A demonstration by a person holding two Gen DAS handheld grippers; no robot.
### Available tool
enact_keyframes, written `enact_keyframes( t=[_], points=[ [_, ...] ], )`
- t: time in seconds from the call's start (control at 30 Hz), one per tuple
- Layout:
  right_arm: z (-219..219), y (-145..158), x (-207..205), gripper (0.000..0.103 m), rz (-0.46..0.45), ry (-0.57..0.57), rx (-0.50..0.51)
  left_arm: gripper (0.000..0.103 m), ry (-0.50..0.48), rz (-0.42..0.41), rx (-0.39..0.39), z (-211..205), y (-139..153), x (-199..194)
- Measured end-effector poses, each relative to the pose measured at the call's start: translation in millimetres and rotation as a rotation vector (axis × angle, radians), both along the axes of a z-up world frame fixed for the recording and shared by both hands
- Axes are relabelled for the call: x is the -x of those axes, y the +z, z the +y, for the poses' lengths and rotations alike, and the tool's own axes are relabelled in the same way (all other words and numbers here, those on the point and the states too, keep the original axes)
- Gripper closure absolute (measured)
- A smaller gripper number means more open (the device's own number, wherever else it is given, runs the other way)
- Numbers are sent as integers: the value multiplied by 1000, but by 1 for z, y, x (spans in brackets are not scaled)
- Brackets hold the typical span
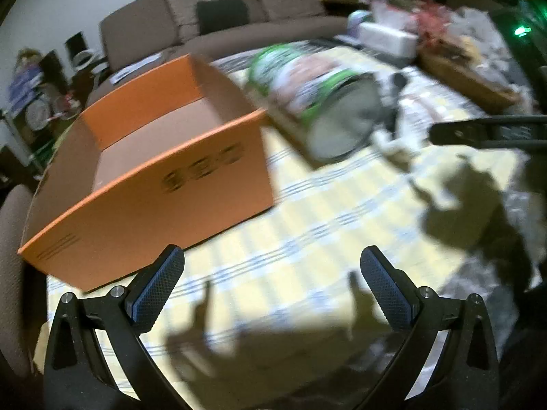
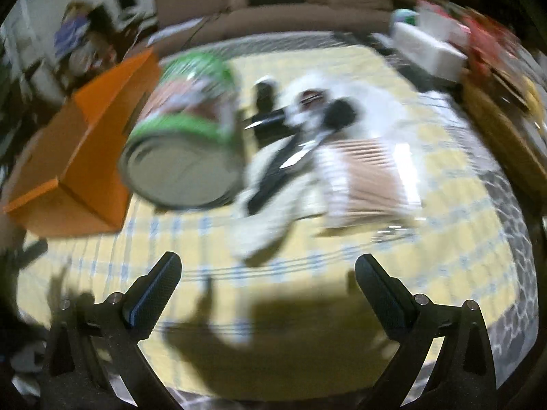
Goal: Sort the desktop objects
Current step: 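Reach and close the left tool on the small silver bead keychain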
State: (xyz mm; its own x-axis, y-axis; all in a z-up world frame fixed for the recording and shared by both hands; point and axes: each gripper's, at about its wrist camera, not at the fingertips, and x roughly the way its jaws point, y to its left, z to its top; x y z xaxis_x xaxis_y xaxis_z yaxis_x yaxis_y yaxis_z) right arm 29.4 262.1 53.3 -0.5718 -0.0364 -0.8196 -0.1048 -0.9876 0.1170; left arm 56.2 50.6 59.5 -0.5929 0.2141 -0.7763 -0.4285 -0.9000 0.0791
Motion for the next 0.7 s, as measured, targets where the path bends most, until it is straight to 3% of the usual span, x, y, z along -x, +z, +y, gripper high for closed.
enact_keyframes(
  t=[0.2,0.33,0.53,0.7],
  points=[
    [56,14,-13,0,34,-124,-25,0,-28,-95,-144,38,21,16],
    [87,14,-19,0,42,-175,-18,0,-45,-74,-187,64,37,23],
    [127,25,-32,0,98,-225,94,0,-125,-31,-165,116,55,37],
    [146,33,-40,0,141,-265,183,3,-225,-46,-143,159,45,36]
  ],
)
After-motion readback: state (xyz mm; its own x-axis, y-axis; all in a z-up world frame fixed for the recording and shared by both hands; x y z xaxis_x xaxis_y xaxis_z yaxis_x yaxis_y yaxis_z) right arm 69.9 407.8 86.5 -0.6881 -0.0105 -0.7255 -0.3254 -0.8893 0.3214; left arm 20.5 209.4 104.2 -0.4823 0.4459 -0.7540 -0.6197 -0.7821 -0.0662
